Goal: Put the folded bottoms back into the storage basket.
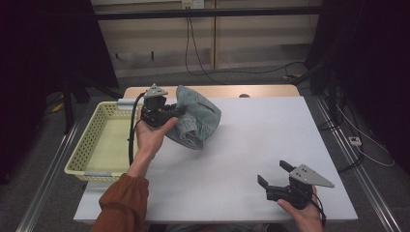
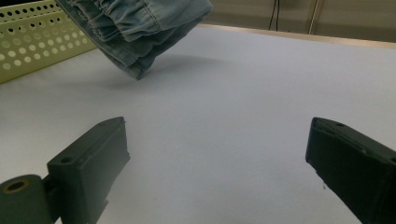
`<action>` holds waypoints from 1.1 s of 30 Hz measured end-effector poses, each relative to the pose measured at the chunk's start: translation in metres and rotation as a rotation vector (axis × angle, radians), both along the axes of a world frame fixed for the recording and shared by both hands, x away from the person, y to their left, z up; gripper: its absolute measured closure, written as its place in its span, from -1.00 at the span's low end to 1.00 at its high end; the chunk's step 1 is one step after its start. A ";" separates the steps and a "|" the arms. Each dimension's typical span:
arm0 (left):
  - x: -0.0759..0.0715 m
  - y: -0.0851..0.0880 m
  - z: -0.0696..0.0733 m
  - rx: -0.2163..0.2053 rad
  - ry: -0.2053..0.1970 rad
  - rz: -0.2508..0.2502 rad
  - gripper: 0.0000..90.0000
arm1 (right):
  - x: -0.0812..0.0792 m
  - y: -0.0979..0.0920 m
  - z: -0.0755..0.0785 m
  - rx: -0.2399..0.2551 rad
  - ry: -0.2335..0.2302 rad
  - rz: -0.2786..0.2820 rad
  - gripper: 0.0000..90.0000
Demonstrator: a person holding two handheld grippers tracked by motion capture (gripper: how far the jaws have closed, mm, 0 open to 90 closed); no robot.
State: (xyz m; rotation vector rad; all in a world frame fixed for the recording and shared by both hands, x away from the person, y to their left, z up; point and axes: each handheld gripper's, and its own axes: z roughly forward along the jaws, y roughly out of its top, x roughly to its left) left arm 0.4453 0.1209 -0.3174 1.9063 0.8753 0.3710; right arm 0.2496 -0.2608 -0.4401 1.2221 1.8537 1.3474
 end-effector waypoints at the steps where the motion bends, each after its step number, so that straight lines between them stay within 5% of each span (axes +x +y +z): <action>1: -0.002 0.000 0.001 0.003 -0.007 0.001 0.67 | 0.000 0.000 0.000 0.000 0.000 0.000 -0.87; 3: -0.008 0.001 0.006 0.022 -0.038 0.011 0.67 | 0.000 0.000 0.000 0.001 0.001 0.002 -0.87; 33: -0.043 0.036 0.041 -0.004 -0.118 -0.005 0.67 | 0.000 0.001 0.000 -0.004 0.004 0.002 -0.87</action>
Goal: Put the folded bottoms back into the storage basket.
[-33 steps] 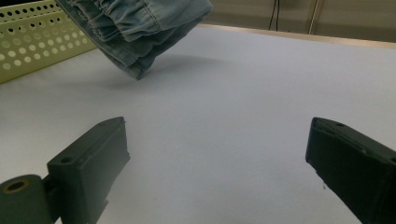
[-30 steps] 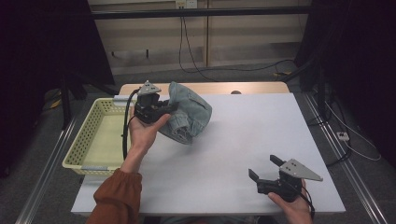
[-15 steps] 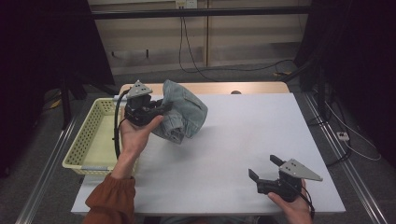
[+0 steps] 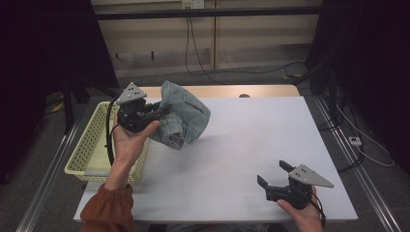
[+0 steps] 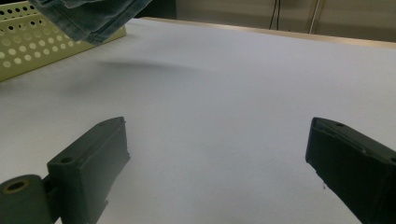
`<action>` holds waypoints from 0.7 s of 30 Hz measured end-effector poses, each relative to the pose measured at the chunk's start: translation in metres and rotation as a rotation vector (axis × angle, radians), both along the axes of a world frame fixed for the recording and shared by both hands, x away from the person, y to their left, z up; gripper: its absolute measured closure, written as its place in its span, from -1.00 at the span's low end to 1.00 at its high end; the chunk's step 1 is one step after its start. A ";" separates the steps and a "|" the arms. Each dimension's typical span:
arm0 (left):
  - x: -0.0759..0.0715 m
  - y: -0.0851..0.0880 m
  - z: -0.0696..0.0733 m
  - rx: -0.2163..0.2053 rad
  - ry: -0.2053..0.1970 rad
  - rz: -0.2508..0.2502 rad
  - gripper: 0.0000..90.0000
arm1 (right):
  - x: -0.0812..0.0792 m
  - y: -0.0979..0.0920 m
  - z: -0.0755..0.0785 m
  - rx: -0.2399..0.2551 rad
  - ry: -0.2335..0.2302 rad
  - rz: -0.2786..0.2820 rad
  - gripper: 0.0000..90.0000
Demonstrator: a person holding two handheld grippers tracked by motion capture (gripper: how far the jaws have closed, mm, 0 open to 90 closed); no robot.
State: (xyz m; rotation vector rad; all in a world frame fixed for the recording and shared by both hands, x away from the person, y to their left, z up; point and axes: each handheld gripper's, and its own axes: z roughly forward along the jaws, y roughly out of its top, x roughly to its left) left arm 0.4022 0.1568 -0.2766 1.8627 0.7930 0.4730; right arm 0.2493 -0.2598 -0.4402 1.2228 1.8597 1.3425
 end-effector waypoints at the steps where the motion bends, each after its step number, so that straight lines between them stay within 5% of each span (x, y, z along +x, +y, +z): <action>1: -0.001 0.001 0.001 0.002 0.000 0.000 0.67 | 0.000 0.000 0.000 0.001 0.000 0.001 -0.87; 8: -0.005 0.007 0.008 0.018 -0.019 0.001 0.67 | 0.000 0.000 0.000 -0.001 -0.001 0.003 -0.87; 21: -0.012 0.022 0.018 -0.014 -0.037 0.012 0.67 | 0.000 0.000 0.000 -0.001 -0.002 0.006 -0.87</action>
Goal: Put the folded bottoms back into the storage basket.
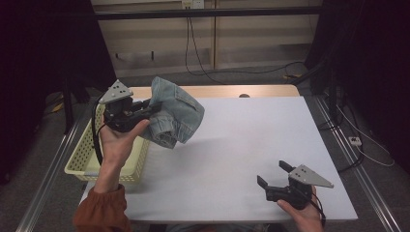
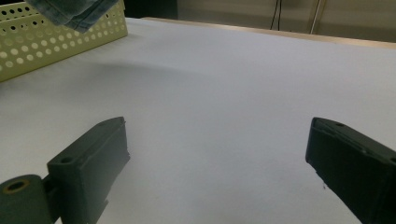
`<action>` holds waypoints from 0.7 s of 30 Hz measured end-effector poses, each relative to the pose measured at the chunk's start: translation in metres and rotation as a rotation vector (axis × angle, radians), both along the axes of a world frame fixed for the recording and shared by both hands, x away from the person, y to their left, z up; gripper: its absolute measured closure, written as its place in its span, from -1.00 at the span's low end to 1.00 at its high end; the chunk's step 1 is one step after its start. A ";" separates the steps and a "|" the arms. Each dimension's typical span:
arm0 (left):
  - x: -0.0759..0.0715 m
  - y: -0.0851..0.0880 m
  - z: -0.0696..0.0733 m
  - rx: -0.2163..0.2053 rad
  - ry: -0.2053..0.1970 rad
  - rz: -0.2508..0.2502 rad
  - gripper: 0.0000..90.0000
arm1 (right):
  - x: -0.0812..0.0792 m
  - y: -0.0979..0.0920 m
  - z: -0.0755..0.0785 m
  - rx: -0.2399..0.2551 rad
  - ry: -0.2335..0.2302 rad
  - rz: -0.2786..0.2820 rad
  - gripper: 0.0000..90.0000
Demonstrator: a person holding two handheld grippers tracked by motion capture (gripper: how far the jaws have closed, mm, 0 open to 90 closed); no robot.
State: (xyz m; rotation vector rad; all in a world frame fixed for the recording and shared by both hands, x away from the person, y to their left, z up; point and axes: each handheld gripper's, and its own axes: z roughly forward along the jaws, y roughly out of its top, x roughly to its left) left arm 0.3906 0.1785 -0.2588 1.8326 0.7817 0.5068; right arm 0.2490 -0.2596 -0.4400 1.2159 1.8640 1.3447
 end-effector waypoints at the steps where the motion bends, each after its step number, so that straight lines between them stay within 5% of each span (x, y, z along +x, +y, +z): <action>1: -0.001 0.002 0.001 -0.004 -0.003 0.010 0.67 | 0.000 0.000 0.000 -0.001 -0.001 0.000 -0.87; 21: -0.012 0.029 0.017 -0.044 -0.041 0.044 0.68 | 0.000 0.001 0.000 -0.005 0.000 0.006 -0.87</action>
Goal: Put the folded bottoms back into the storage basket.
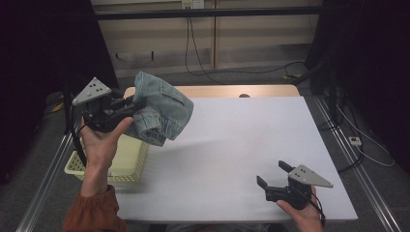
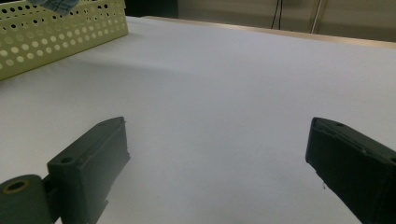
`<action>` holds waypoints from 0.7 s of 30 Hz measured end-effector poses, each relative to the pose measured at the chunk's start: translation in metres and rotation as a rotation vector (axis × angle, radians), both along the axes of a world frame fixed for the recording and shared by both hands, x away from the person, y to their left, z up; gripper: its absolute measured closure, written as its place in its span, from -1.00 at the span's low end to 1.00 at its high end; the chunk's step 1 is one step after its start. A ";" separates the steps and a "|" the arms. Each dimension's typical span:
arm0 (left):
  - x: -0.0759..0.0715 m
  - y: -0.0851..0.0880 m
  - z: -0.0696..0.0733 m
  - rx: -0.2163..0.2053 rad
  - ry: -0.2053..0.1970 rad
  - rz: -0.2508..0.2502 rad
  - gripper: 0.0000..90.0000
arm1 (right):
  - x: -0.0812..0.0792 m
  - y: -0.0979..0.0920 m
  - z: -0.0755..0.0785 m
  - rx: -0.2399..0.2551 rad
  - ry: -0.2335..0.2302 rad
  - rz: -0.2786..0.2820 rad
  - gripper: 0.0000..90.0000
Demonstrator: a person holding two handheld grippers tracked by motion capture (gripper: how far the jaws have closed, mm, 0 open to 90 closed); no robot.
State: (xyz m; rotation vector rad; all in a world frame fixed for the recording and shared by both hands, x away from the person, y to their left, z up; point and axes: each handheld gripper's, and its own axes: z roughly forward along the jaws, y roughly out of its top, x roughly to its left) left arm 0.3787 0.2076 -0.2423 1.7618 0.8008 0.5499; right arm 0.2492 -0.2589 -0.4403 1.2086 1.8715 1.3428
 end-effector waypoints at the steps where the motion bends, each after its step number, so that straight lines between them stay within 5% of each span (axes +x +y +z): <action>1: 0.000 0.002 0.000 -0.004 -0.001 0.005 0.68 | 0.000 0.000 0.000 0.000 0.000 0.000 -0.87; 21: -0.012 0.028 0.011 -0.034 -0.023 0.044 0.68 | 0.000 0.000 0.000 0.000 0.000 0.002 -0.87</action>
